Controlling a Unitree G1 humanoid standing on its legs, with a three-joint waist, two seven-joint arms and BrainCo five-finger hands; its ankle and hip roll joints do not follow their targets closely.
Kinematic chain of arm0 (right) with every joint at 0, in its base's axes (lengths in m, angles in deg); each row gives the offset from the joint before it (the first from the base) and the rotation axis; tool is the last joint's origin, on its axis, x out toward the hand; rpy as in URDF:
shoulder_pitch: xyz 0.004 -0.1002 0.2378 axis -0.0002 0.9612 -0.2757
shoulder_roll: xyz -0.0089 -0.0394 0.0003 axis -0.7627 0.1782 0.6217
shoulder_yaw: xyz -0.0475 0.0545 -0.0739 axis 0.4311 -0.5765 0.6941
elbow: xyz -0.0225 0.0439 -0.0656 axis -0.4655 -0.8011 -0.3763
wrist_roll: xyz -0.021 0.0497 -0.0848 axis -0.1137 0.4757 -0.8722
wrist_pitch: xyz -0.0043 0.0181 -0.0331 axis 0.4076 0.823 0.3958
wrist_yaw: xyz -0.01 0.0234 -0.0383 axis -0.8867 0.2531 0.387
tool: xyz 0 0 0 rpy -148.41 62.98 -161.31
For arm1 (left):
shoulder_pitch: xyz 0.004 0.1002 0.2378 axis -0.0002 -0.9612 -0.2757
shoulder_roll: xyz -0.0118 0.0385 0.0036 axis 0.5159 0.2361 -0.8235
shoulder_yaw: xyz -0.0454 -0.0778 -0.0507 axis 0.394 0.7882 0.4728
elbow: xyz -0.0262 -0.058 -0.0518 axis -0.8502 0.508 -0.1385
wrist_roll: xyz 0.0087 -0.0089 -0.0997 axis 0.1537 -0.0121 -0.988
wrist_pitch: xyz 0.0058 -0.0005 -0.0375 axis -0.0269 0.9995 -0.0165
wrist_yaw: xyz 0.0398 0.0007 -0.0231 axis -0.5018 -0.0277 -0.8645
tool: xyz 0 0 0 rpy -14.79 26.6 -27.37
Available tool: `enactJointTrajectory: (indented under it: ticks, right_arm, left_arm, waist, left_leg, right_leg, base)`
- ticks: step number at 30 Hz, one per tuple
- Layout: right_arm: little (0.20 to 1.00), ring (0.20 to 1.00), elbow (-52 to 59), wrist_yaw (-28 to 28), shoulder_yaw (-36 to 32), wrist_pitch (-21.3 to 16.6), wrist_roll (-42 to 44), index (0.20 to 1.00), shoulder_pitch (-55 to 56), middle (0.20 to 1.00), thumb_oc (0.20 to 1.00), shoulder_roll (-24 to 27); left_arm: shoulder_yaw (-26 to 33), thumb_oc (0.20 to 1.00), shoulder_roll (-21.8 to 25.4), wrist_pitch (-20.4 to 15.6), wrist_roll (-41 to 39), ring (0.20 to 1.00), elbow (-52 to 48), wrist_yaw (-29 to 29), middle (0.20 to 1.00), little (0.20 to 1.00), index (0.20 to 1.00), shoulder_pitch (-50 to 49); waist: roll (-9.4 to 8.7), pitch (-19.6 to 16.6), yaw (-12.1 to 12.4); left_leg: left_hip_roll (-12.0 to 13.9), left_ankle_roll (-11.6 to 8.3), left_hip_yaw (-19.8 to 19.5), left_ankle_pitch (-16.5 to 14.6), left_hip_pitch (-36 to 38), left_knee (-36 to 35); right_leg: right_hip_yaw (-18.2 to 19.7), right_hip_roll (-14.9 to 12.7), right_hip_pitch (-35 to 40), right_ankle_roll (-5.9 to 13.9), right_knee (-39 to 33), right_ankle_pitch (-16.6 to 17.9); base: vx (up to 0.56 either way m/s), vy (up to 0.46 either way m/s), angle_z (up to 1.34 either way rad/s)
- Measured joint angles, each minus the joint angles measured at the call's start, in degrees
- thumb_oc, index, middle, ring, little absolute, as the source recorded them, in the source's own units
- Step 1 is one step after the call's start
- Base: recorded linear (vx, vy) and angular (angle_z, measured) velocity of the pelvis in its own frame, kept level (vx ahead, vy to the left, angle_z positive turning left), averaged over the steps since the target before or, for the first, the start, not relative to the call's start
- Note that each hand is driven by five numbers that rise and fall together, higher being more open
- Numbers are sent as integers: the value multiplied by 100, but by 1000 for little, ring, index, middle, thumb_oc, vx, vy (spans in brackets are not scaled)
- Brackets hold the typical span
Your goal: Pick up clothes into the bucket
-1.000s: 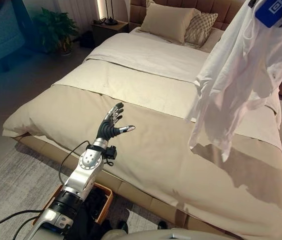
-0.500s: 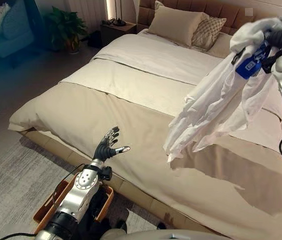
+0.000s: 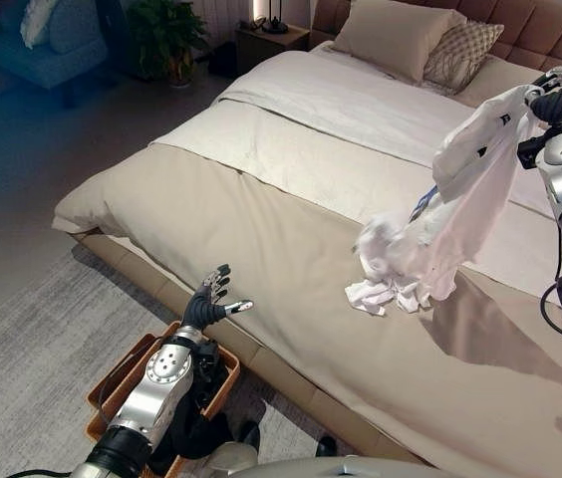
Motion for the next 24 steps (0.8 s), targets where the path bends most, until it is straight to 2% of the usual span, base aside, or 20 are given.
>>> enactJointTrajectory:
  ticks: [10,18,23,24]
  right_arm:
    - [200,200,-75,-238,188,-4,0,200,-9,200,200,1]
    - [200,200,-25,-207,112,-6,-30,200,-12,200,200,15]
    - [200,200,1105,197,-146,-67,-53,200,-18,200,200,315]
    - [200,200,1374,333,-271,-173,-54,200,-57,200,200,426]
  left_arm:
    - [-18,1000,2,0,5,1000,12,1,1000,1000,1000,22]
    - [-31,1000,4,0,4,1000,115,0,1000,1000,1000,52]
    - [-11,1000,4,-2,5,1000,116,-5,1000,1000,1000,239]
    - [-10,1000,6,-3,4,1000,116,-6,1000,1000,1000,351]
  waist:
    - [-7,175,46]
    - [34,547,39]
    - [51,557,-52]
    - [51,557,-79]
  left_leg:
    - [-60,0,-7,0,-100,41]
    - [-104,0,-10,0,-313,162]
    - [-114,0,-26,0,-279,156]
    - [-117,0,-25,0,-243,154]
  right_leg:
    - [-4,-58,-77,7,4,-4]
    - [-2,-86,-276,15,97,4]
    - [-18,-91,-226,16,84,4]
    - [-20,-91,-186,16,80,4]
  base:
    - [-24,7,0]
    - [-16,9,0]
    - [73,2,3]
    - [88,0,1]
